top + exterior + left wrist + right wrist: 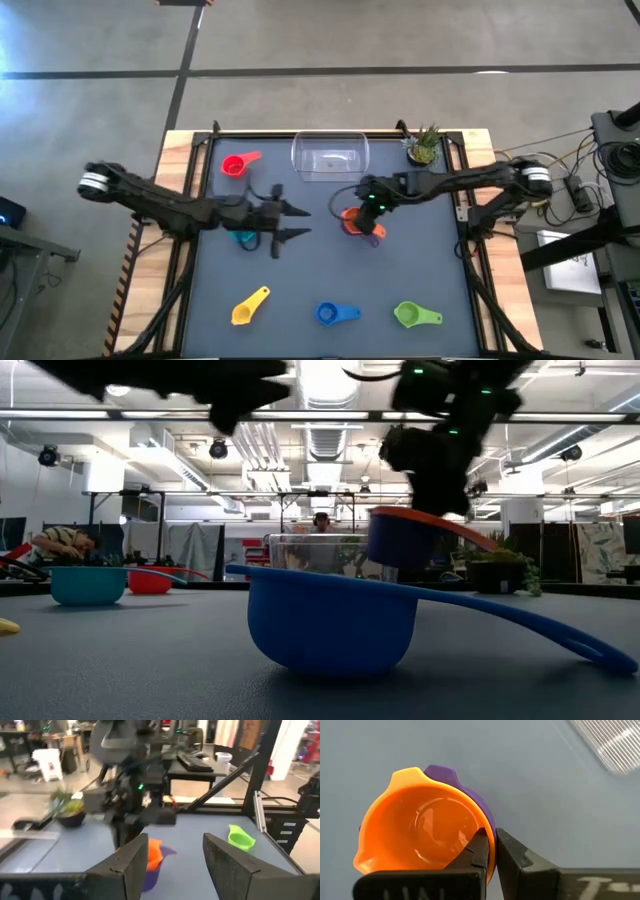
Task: Nest measuring cups in basket
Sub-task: Move the stacked measuring cups to the center of the table
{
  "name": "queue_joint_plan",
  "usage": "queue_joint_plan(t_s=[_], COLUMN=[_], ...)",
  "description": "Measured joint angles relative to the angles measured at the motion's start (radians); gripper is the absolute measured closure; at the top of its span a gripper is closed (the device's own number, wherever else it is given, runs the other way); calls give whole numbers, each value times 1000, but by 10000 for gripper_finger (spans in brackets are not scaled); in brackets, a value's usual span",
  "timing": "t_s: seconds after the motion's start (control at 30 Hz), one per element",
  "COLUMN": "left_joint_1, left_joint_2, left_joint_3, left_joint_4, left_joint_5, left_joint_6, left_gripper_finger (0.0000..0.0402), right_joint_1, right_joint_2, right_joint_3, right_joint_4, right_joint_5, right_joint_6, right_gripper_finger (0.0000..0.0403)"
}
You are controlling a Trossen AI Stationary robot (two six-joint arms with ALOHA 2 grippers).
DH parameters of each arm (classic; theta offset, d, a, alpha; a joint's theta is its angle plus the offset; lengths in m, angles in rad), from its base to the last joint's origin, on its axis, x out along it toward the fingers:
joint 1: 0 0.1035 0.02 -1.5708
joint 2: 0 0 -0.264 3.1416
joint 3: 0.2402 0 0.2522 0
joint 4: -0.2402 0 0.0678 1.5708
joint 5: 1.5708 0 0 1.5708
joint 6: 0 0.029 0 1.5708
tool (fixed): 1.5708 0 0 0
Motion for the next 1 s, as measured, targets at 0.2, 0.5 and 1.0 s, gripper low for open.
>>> queue_joint_plan(t_s=[0.2, 0.5, 1.0], left_joint_1=[0, 9, 112], left_joint_2=[-172, -249, -252], left_joint_3=[-146, -159, -19], left_joint_4=[-16, -298, -800], left_joint_5=[-34, -244, -290], left_joint_6=[-81, -109, -306], left_gripper_finger=[243, 245, 245], right_joint_1=[-13, -67, -78], right_joint_2=[181, 322, 239], right_joint_3=[168, 251, 252], right_joint_4=[-44, -60, -38], right_joint_5=[-65, -175, -176], right_joint_6=[-98, -208, -234], right_gripper_finger=[394, 389, 319])
